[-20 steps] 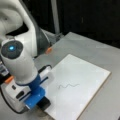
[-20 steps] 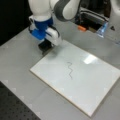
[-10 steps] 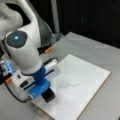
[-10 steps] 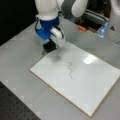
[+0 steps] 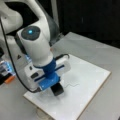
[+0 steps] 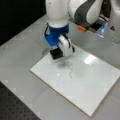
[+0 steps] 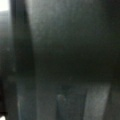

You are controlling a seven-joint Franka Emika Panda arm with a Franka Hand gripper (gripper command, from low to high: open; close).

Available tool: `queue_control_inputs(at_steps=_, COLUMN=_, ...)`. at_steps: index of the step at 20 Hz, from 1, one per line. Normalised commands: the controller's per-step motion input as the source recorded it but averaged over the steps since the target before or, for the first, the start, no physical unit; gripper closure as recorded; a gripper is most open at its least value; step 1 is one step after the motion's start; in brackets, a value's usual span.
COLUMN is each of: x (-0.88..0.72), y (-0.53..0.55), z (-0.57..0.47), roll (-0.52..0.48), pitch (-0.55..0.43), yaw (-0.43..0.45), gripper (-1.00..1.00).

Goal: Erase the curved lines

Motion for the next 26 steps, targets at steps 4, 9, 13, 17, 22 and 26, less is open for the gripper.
queue_control_inputs(at_steps=4, x=-0.22, y=0.20, z=-0.26, roll=0.104, pitch=-0.318, yaw=-0.285, gripper=1.00)
queue_control_inputs(at_steps=9, x=-0.24, y=0.11, z=-0.27, roll=0.102, pitch=-0.269, yaw=-0.239, gripper=1.00)
queue_control_inputs(at_steps=13, x=-0.26, y=0.07, z=-0.24, roll=0.101, pitch=-0.184, yaw=-0.128, gripper=1.00)
queue_control_inputs(at_steps=17, x=-0.24, y=0.03, z=-0.17, roll=0.093, pitch=-0.131, yaw=-0.067, gripper=1.00)
queue_control_inputs(at_steps=22, x=-0.20, y=0.00, z=-0.12, roll=0.053, pitch=-0.065, yaw=-0.040, gripper=1.00)
queue_control_inputs(at_steps=26, x=-0.17, y=0.03, z=-0.12, roll=-0.019, pitch=-0.008, yaw=-0.036, gripper=1.00)
